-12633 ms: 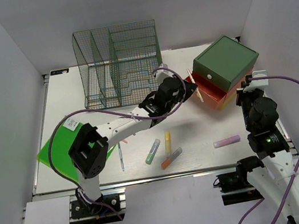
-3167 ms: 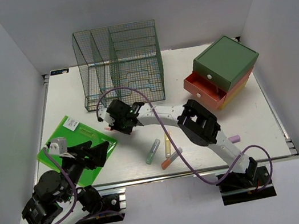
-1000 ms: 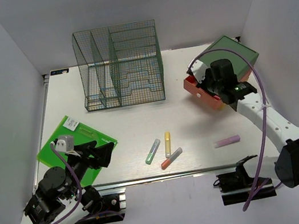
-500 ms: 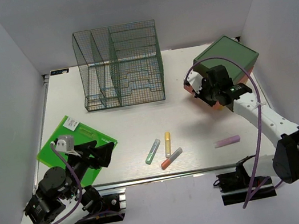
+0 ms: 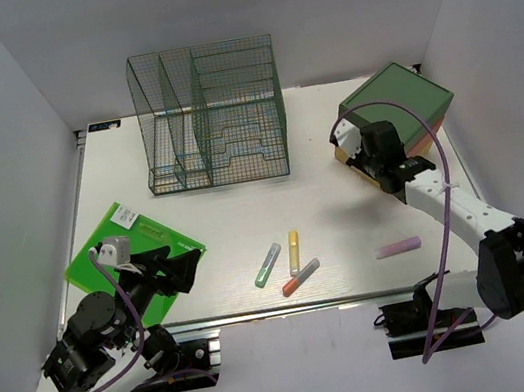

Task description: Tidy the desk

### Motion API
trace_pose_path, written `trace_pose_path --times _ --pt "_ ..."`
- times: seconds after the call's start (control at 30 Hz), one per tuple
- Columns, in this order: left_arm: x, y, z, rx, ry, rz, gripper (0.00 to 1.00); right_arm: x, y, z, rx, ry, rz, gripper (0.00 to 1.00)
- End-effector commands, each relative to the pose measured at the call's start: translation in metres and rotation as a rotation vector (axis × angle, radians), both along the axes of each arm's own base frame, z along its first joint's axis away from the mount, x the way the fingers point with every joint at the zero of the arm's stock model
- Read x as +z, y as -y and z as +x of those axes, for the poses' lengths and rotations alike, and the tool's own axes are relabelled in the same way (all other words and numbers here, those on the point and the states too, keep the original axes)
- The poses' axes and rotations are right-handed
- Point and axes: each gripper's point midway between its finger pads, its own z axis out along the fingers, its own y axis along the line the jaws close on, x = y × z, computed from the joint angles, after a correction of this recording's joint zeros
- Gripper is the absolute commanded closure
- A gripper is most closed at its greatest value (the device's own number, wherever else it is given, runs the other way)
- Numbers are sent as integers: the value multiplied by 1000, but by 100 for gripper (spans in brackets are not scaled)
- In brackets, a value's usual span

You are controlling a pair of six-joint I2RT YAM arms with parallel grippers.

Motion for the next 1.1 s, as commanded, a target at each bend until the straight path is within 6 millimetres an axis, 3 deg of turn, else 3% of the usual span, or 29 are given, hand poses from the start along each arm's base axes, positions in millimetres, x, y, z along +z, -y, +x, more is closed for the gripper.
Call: trace_pose_path --times 0.0,0.37,0.43,0.47,0.53,0.57,0.67,0.77,0.83,0.87,0.9,0.93,0.97,1.0,1.03,1.07 --pt "2 3 -1 -18 15 -3 6 12 13 12 -69 104 -65 100" --pt "3 2 -2 -18 17 -7 6 16 20 4 -90 155 -112 100" --pt "4 2 -2 -18 19 -9 6 9 10 -7 -54 78 -57 100" --pt "4 1 -2 -14 18 -9 6 21 -12 -8 32 65 44 100" --pt "4 1 -2 -14 18 -12 6 20 -32 -27 107 -28 157 100" --pt "2 2 -1 -13 13 -8 6 32 -61 -39 238 -53 271 83" --pt "1 7 0 -25 9 -1 7 40 -90 -67 350 -122 433 42" --pt "-9 22 6 -55 -13 43 10 48 -107 -81 402 -137 543 36" --pt "-23 46 11 -118 -63 117 16 50 -111 -85 407 -143 592 36" --pt "-31 56 13 -146 -93 145 25 53 -118 -91 445 -151 622 44" --pt "-45 78 14 -210 -137 185 31 61 -121 -93 471 -144 641 62" --pt "-52 91 14 -249 -164 194 38 67 -124 -96 480 -151 664 88" --pt "-57 104 15 -282 -180 196 45 73 -129 -101 507 -157 688 100" --pt "-52 120 18 -318 -168 163 59 77 -128 -103 506 -163 700 100" --pt "-69 139 18 -371 -224 189 65 89 -129 -104 513 -134 710 100" --pt "-70 149 21 -391 -227 187 69 94 -124 -100 469 -108 724 100"
